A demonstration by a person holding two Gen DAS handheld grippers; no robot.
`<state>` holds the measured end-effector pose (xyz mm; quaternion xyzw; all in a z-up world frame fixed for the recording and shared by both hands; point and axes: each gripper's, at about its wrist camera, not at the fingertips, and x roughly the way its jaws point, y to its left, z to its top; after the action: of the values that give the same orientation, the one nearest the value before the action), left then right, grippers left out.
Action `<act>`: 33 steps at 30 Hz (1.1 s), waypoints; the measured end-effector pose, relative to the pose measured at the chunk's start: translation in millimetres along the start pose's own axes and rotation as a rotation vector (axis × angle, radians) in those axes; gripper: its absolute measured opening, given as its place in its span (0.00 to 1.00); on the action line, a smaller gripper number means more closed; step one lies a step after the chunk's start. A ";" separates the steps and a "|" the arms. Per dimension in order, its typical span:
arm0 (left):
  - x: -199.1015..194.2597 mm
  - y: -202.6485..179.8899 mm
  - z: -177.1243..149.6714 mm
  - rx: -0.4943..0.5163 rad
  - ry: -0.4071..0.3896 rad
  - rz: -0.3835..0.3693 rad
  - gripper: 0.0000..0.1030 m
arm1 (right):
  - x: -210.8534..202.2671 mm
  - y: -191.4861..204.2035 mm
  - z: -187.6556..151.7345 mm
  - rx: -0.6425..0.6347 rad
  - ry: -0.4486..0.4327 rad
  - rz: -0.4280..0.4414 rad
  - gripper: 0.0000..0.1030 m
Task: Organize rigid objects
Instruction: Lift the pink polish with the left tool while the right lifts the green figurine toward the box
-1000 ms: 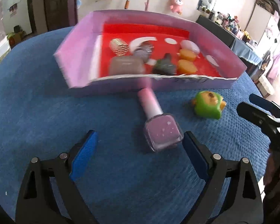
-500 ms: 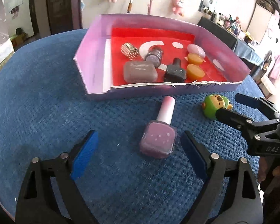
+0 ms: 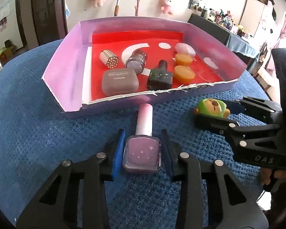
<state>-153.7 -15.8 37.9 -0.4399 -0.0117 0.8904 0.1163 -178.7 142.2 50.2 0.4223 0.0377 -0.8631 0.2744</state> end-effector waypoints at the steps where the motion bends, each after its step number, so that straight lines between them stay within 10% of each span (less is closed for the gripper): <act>1: -2.1 1.1 -0.2 -0.012 -0.002 -0.014 0.33 | -2.6 0.5 -0.8 0.001 -0.004 0.002 0.50; 33: -44.7 -10.9 33.7 0.009 -0.095 -0.105 0.33 | -49.8 -1.1 31.0 -0.002 -0.113 0.094 0.49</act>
<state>-151.8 -12.2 94.8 -0.3952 -0.0361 0.9031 0.1642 -176.7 155.9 107.2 0.3737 0.0033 -0.8718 0.3166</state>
